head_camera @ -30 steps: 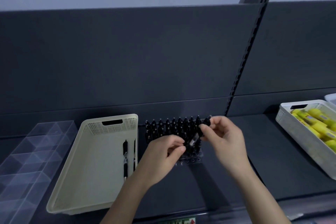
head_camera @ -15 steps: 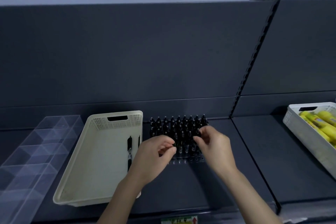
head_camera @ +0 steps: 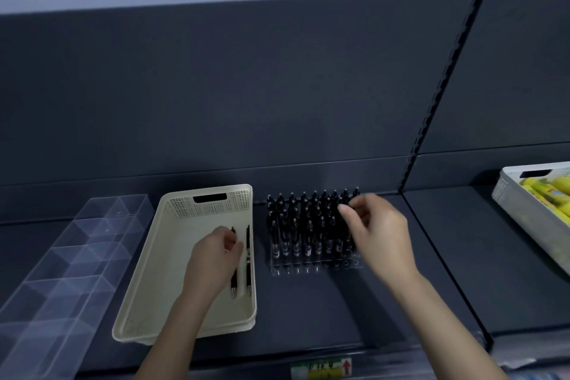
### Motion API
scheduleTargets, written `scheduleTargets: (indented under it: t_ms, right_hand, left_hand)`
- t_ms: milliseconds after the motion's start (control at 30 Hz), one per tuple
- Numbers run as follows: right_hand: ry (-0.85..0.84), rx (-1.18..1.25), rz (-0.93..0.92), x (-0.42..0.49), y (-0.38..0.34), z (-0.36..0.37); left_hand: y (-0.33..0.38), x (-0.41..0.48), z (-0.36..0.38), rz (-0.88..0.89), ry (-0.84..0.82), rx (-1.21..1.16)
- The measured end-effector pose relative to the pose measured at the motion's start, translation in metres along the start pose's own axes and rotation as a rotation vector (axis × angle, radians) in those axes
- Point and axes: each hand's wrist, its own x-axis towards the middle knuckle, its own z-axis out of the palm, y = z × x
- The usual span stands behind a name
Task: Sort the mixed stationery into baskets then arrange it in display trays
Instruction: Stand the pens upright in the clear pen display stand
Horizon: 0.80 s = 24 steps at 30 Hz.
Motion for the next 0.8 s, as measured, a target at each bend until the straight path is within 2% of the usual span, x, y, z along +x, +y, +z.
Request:
scheduleTargets:
  t_ms: [133, 333, 500, 633, 800]
  right_hand:
    - [-0.002, 0.000, -0.048, 0.002, -0.019, 0.006]
    - [-0.023, 0.035, -0.088, 0.002, -0.040, 0.019]
    - [-0.047, 0.023, -0.116, -0.001, -0.051, 0.029]
    - [-0.070, 0.040, -0.122, -0.006, -0.057, 0.038]
    - [-0.084, 0.119, -0.100, -0.012, -0.063, 0.048]
  left_hand:
    - [-0.005, 0.015, 0.013, -0.105, -0.216, 0.145]
    - [-0.005, 0.025, 0.022, -0.190, -0.291, 0.184]
    - [-0.001, 0.031, 0.017, -0.246, -0.361, 0.313]
    - [-0.005, 0.034, 0.020, -0.290, -0.343, 0.244]
    - [-0.013, 0.038, 0.017, -0.246, -0.356, 0.089]
